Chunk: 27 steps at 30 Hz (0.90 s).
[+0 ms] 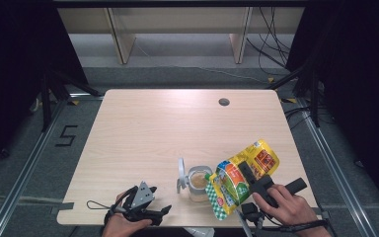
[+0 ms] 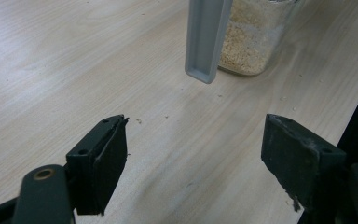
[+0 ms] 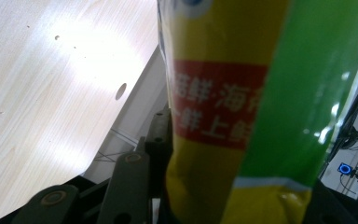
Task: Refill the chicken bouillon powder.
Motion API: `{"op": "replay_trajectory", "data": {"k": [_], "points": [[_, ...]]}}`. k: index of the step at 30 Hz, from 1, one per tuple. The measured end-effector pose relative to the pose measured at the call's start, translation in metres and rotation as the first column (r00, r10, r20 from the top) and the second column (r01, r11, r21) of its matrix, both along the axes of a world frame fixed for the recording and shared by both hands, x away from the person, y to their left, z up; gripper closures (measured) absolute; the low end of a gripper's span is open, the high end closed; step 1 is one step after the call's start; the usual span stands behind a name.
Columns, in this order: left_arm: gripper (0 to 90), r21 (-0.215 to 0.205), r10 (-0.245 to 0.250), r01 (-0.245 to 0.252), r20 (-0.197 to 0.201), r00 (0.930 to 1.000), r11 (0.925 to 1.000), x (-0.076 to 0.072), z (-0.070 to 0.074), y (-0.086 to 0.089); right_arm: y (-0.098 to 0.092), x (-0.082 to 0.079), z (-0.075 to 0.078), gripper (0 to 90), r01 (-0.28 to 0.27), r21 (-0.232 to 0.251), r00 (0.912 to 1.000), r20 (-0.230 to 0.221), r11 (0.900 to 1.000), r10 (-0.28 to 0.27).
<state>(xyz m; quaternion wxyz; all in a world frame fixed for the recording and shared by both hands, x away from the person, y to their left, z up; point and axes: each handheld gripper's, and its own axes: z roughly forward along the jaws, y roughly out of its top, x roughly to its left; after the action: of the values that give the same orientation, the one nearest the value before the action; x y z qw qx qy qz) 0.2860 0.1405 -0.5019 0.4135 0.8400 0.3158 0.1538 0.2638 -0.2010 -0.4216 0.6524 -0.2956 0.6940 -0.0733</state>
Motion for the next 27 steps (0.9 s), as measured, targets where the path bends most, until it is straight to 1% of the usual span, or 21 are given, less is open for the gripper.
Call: {"op": "replay_trajectory", "data": {"k": [3, 5, 10, 11, 12, 13, 16, 17, 18, 19, 23, 24, 26, 27], "points": [[22.3, -0.002, 0.003, -0.003, 0.004, 1.0000, 1.0000, 0.0000, -0.0002, -0.0001, 0.0002, -0.0002, -0.0001, 65.2, -0.002, 0.000, 1.0000, 0.000, 1.000, 0.002], [22.3, -0.001, 0.001, -0.001, 0.007, 1.0000, 1.0000, 0.0001, -0.0001, 0.0001, -0.0002, -0.0005, -0.0022, 65.2, 0.002, 0.013, 1.0000, -0.003, 1.000, -0.002], [22.3, -0.002, 0.002, -0.002, 0.007, 1.0000, 1.0000, 0.0001, 0.0000, 0.0002, -0.0001, -0.0001, -0.0019, 65.3, 0.000, 0.000, 1.0000, -0.004, 1.000, 0.000], [22.3, 0.001, 0.003, -0.003, 0.004, 1.0000, 1.0000, 0.0000, 0.0004, 0.0003, -0.0006, -0.0004, -0.0022, 65.3, 0.004, 0.011, 1.0000, -0.003, 1.000, -0.004], [22.3, 0.004, 0.004, -0.004, 0.002, 1.0000, 1.0000, 0.0000, 0.0006, 0.0003, -0.0004, -0.0005, -0.0021, 65.3, 0.007, 0.010, 0.9999, -0.007, 1.000, -0.007], [22.3, -0.004, 0.004, -0.004, 0.009, 1.0000, 1.0000, 0.0002, -0.0002, 0.0001, -0.0006, -0.0009, -0.0024, 65.3, 0.012, 0.013, 0.9999, -0.007, 1.000, -0.012], [22.3, -0.002, 0.003, -0.003, 0.010, 0.9999, 1.0000, 0.0002, -0.0002, 0.0001, -0.0005, -0.0005, -0.0016, 65.3, 0.002, 0.004, 1.0000, 0.000, 1.000, -0.002], [22.3, 0.008, 0.002, -0.002, 0.004, 1.0000, 1.0000, 0.0000, 0.0006, 0.0004, -0.0006, -0.0008, -0.0017, 65.3, 0.002, 0.005, 1.0000, 0.000, 1.000, -0.002], [22.3, 0.008, 0.003, -0.003, 0.004, 1.0000, 1.0000, 0.0000, 0.0006, 0.0004, -0.0006, -0.0008, -0.0017, 65.3, 0.002, 0.006, 1.0000, 0.000, 1.000, -0.002], [22.3, -0.003, 0.003, -0.003, 0.009, 1.0000, 1.0000, 0.0002, -0.0002, 0.0001, -0.0007, -0.0009, -0.0017, 65.3, 0.003, 0.007, 1.0000, 0.000, 1.000, -0.003], [22.3, -0.004, 0.004, -0.004, 0.007, 1.0000, 1.0000, 0.0002, 0.0000, 0.0003, -0.0006, -0.0010, -0.0026, 65.4, 0.009, 0.011, 0.9999, -0.006, 1.000, -0.009], [22.3, -0.004, 0.004, -0.004, 0.007, 1.0000, 1.0000, 0.0002, 0.0001, 0.0003, -0.0004, -0.0005, -0.0023, 65.5, 0.000, 0.001, 1.0000, -0.003, 1.000, 0.000], [22.3, -0.005, 0.005, -0.005, 0.007, 1.0000, 1.0000, 0.0001, 0.0002, 0.0004, -0.0005, -0.0005, -0.0023, 65.6, -0.001, 0.003, 1.0000, -0.004, 1.000, 0.001], [22.3, -0.005, 0.005, -0.005, 0.007, 1.0000, 1.0000, 0.0001, 0.0003, 0.0005, -0.0006, -0.0009, -0.0026, 65.6, 0.007, 0.012, 1.0000, -0.007, 1.000, -0.007]]}}
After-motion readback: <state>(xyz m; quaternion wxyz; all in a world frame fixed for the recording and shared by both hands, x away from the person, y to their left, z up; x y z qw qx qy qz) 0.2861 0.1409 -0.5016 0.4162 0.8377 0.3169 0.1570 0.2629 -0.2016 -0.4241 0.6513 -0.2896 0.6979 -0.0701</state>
